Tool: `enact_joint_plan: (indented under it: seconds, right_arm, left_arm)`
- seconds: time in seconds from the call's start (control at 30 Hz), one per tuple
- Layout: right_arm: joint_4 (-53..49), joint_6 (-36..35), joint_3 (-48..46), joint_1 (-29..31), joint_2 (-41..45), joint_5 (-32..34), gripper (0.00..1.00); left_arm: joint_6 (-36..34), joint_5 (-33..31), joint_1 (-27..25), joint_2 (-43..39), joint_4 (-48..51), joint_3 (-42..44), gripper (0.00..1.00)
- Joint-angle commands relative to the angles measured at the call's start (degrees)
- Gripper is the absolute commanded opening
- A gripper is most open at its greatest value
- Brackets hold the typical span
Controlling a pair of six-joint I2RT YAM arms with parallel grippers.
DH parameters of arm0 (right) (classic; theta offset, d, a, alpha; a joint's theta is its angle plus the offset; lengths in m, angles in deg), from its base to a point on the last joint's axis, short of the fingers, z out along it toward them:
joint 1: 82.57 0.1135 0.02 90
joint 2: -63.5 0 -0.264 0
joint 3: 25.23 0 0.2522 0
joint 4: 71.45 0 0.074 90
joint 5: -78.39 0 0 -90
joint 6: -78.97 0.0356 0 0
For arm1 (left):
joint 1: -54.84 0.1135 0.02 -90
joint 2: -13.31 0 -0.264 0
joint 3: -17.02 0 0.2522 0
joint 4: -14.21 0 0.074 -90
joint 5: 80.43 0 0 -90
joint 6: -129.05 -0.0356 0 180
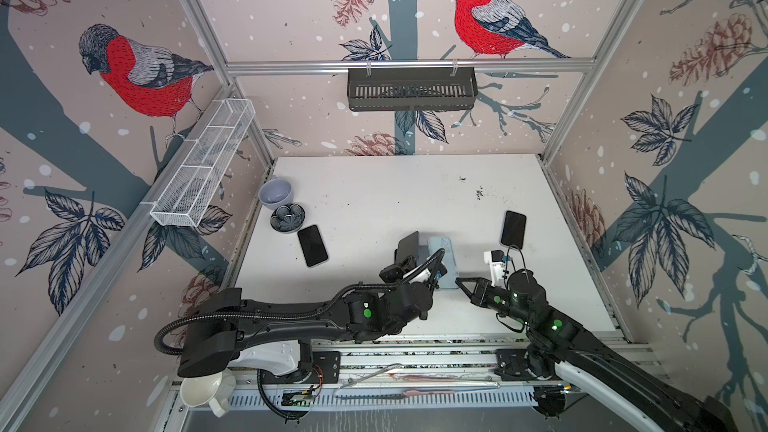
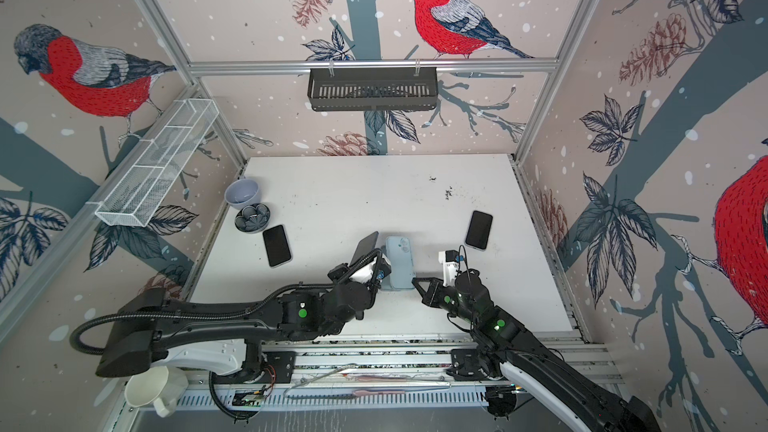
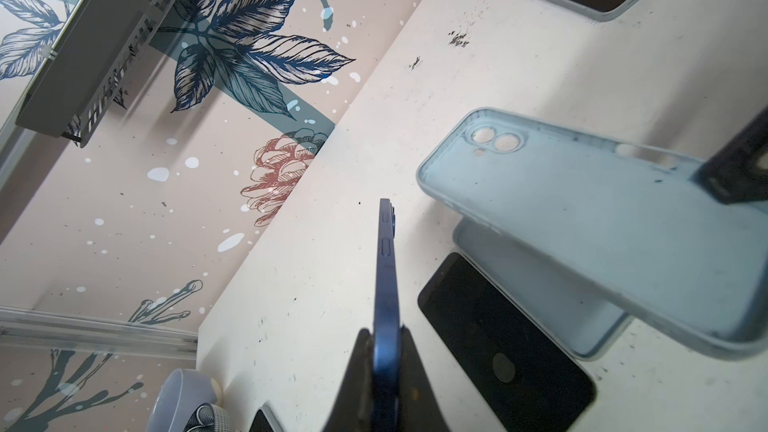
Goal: Take the phone out of the phone case
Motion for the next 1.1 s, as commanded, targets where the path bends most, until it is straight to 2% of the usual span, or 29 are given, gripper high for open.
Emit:
enact_joint_plan:
  seconds: [0.0,0.2,0.4,0.53,0.8,1.07]
  right_arm:
    - [1.55,0.27,2.1,-0.68,-3.03,1.41,0.0]
    - [4.82,-2.31,8.29,-5.63,-15.62,-2.66,0.0]
    - [5.45,-5.74,17.06,-10.52,-30.15,-8.58,0.0]
    - [6.76,-6.29,21.95,-11.52,-39.45,-10.17,0.0]
    - [6.76,-7.31,30.46,-13.22,-53.89,-10.06,0.0]
    - [6.41,-7.71,34.85,-16.18,-62.27,-9.25,0.0]
  left_arm:
    - [-7.22,2.8,2.56,-1.2,-9.52,2.11,0.0]
    - [-16.51,7.54,8.81,-1.36,-18.29,6.12,0.0]
    - [-21.87,13.15,15.3,1.72,-24.35,7.53,0.0]
    - [-22.73,17.4,18.7,5.55,-26.29,6.53,0.0]
    - [-29.63,18.43,21.53,15.97,-38.07,5.37,0.0]
    - [-33.29,21.84,23.73,24.8,-45.62,4.08,0.0]
